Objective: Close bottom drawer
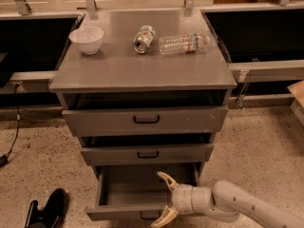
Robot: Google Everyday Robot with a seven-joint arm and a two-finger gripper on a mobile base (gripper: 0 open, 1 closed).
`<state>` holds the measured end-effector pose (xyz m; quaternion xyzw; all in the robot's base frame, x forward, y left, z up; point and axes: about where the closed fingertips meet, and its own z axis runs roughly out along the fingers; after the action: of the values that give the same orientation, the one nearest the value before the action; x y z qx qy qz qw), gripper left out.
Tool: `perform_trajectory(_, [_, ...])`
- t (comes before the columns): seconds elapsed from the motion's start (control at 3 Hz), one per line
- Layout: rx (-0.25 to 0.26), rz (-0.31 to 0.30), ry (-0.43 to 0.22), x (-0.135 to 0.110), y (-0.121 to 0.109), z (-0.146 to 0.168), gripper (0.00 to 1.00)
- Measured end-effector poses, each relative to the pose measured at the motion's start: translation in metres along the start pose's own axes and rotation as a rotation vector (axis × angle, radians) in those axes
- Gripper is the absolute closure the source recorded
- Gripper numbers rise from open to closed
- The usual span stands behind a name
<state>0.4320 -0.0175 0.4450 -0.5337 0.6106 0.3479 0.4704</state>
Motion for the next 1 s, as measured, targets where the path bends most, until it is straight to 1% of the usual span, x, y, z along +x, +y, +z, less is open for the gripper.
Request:
perform_trajectory(0.33, [-0.008, 0.017, 0.018, 0.005, 0.0, 0.002, 0.0])
perform_trajectory(0.67, [-0.009, 0.032, 0.086, 0.062, -0.004, 0.01, 0.0])
perform_trajectory(1.0, [0.009, 0.062, 0.157, 0.136, 0.003, 0.0, 0.18])
